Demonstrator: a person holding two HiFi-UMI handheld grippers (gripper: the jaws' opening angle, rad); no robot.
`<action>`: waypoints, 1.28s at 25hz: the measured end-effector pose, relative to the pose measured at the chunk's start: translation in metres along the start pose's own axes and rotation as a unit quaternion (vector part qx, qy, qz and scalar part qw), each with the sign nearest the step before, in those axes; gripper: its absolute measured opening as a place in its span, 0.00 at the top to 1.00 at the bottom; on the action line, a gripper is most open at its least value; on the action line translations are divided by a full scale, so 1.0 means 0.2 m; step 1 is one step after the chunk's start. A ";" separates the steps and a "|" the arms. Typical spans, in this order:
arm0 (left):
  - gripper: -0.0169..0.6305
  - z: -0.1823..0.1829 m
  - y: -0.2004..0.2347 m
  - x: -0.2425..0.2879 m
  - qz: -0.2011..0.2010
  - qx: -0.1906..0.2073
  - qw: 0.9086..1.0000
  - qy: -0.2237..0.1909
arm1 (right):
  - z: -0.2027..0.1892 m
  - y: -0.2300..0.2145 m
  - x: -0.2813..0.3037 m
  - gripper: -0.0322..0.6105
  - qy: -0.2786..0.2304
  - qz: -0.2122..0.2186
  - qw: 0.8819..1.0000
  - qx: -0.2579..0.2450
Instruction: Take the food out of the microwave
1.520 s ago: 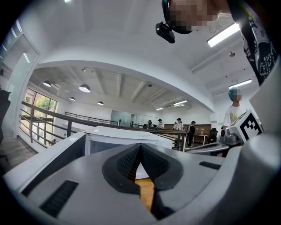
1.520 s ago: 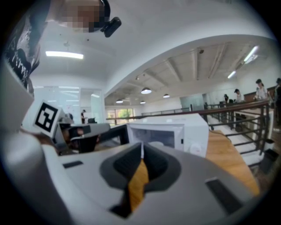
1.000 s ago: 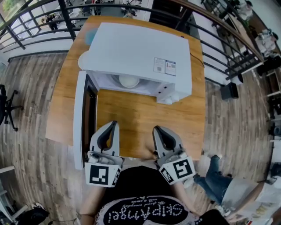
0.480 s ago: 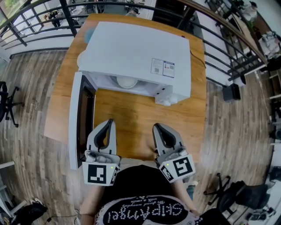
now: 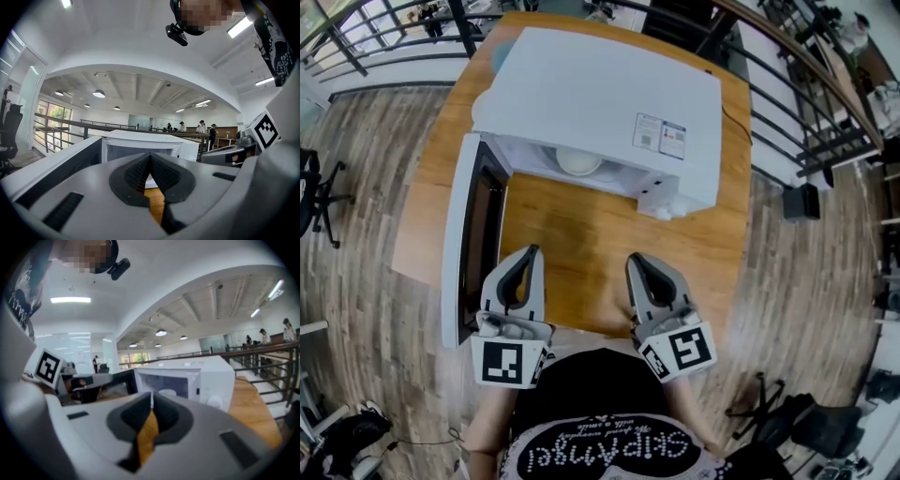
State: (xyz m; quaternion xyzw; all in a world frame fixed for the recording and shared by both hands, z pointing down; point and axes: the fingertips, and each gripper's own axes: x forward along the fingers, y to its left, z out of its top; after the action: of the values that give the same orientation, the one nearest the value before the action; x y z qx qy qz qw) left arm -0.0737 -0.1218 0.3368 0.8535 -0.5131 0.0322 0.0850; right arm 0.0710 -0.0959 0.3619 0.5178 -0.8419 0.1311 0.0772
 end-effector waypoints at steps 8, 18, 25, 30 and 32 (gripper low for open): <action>0.93 -0.04 -0.02 0.00 -0.002 0.007 1.000 -0.001 | -0.05 -0.02 0.01 0.89 0.004 0.010 1.000 0.009; 0.93 -0.07 -0.01 0.04 0.005 -0.004 1.000 0.020 | 0.00 -0.09 0.02 0.89 -0.011 0.003 1.000 0.009; 0.93 -0.12 -0.02 0.12 -0.004 -0.009 0.999 0.037 | 0.02 -0.11 0.07 0.89 -0.019 0.003 1.000 -0.019; 0.92 -0.12 -0.02 0.18 -0.021 0.004 0.999 0.038 | 0.02 -0.12 0.13 0.89 -0.014 0.008 1.000 -0.026; 0.92 -0.12 -0.01 0.20 -0.027 0.012 0.999 0.041 | 0.03 -0.12 0.16 0.89 -0.016 0.010 0.999 -0.033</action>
State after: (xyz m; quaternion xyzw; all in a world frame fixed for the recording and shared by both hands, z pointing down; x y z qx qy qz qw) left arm -0.0526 -0.1525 0.3671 0.8662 -0.4853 0.0707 0.0964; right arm 0.0780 -0.1347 0.3679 0.5086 -0.8519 0.0954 0.0799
